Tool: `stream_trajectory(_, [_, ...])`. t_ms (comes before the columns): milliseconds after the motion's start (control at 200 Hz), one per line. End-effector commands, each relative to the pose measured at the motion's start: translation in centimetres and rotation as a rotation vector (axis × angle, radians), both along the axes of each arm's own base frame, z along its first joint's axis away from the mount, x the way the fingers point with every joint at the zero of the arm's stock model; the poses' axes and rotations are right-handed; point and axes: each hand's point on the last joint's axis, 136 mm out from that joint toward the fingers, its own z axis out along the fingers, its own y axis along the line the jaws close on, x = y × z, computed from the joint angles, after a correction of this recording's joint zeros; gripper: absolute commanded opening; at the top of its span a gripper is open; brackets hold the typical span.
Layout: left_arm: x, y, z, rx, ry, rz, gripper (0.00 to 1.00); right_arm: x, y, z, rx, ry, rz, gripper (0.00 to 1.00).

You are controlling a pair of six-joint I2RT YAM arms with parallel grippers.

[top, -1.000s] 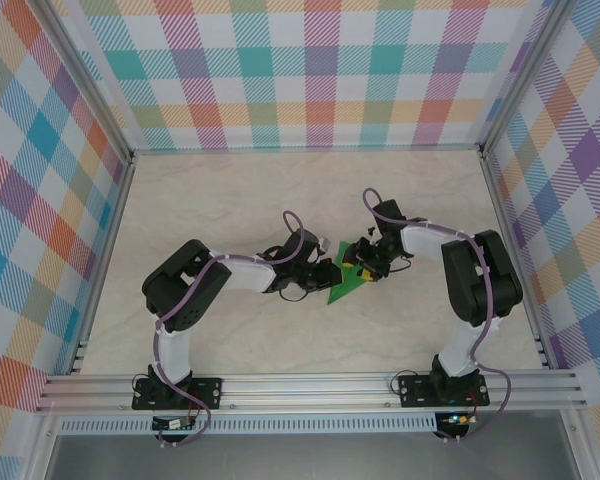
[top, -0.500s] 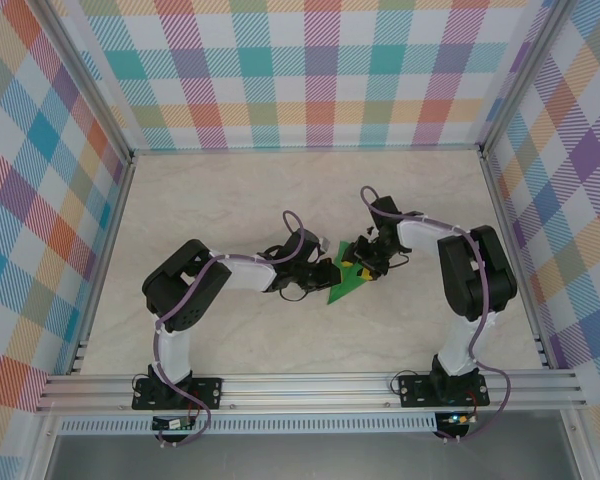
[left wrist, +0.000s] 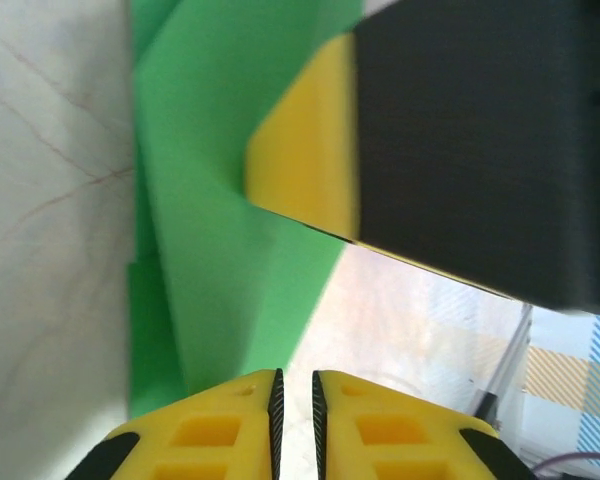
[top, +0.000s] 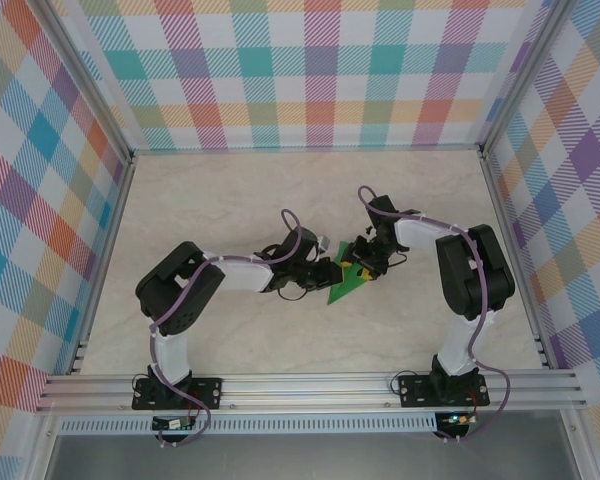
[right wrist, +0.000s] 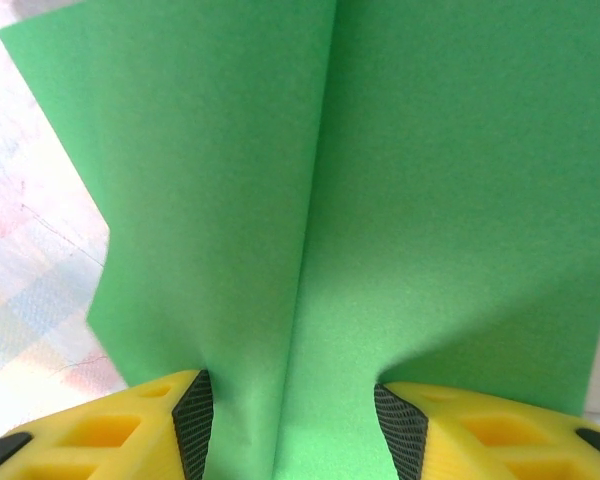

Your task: Fold a paper plane with a square sheet of paper (pick it up from the middle)

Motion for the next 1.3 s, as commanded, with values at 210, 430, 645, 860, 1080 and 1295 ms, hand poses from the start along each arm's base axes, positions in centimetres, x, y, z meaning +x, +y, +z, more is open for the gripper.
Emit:
stream_trajectory(210, [-2.3, -0.3, 1.3, -0.057, 0.053, -0.029, 0.18, -4.7, -5.5, -6.9, -0.297, 0.179, -0.013, 0.53])
stream_trajectory(430, [-2.9, -0.8, 0.5, -0.047, 0.083, -0.054, 0.18, -4.8, -5.6, -6.9, -0.306, 0.187, -0.017, 0.53])
stream_trajectory(645, [-3.2, -1.0, -0.8, -0.012, 0.104, -0.068, 0.18, -4.9, -5.8, -6.9, -0.317, 0.193, -0.025, 0.54])
stream_trajectory(860, [-3.1, -0.4, -1.8, 0.031, 0.108, -0.053, 0.18, -5.1, -6.0, -7.1, -0.331, 0.204, -0.030, 0.54])
stream_trajectory(1080, [-2.9, -0.1, -2.4, 0.061, 0.106, -0.039, 0.17, -5.4, -6.5, -7.4, -0.353, 0.215, -0.032, 0.53])
stream_trajectory(1295, [-2.9, 0.1, -2.7, 0.075, 0.107, -0.034, 0.17, -5.6, -6.7, -7.6, -0.369, 0.227, -0.042, 0.53])
